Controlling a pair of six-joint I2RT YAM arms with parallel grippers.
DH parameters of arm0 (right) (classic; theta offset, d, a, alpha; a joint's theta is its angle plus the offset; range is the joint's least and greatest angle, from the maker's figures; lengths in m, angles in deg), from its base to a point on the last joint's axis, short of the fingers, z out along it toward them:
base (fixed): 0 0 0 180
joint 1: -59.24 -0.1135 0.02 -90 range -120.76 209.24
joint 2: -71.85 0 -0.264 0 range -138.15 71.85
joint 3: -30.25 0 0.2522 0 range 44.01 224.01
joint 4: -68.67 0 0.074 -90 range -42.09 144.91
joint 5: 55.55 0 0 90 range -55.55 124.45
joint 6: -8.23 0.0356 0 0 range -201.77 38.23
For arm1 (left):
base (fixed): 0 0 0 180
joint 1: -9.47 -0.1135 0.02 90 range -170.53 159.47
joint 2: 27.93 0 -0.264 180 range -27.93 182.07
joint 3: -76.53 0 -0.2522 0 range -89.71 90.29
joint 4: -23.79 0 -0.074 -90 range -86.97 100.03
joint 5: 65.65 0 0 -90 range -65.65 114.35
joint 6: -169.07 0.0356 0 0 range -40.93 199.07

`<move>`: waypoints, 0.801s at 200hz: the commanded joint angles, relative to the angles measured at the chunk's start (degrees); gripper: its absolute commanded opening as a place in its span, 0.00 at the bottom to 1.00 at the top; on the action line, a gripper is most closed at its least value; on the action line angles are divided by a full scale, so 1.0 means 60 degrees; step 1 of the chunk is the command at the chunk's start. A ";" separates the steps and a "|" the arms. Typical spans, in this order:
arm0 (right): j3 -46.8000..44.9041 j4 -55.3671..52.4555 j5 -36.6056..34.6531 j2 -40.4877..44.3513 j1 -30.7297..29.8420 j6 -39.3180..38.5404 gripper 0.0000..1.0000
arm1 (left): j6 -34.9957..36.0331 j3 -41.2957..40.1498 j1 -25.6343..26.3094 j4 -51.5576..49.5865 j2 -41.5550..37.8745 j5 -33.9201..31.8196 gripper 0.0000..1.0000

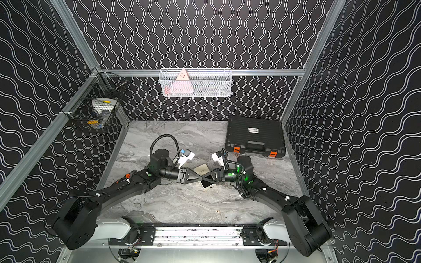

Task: Place the earrings into the drawer-style jewelry box
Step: Pick up the earring from the center of the board.

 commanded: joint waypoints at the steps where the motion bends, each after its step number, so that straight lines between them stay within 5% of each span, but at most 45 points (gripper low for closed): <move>1: -0.0006 -0.0036 -0.0012 0.0040 -0.0009 -0.0110 0.00 | 0.0110 0.0112 -0.0023 -0.0070 -0.0041 0.0013 0.33; 80: 0.0020 -0.0278 -0.0080 -0.0033 -0.0097 -0.0308 0.00 | 0.0446 0.0334 -0.0023 -0.0867 -0.0033 -0.0177 0.07; 112: 0.0065 -0.0615 -0.0122 0.0087 -0.0084 -0.0461 0.13 | 0.0805 0.0434 -0.0023 -0.1536 -0.0091 -0.0337 0.00; 133: 0.0067 -0.1073 -0.0151 0.0308 -0.0047 -0.0657 0.34 | 0.1097 0.0523 -0.0023 -0.2147 -0.0092 -0.0520 0.00; 160: 0.0067 -0.2596 -0.0313 0.0911 0.0180 -0.1375 0.41 | 0.1278 0.0566 -0.0023 -0.2879 -0.0083 -0.0937 0.00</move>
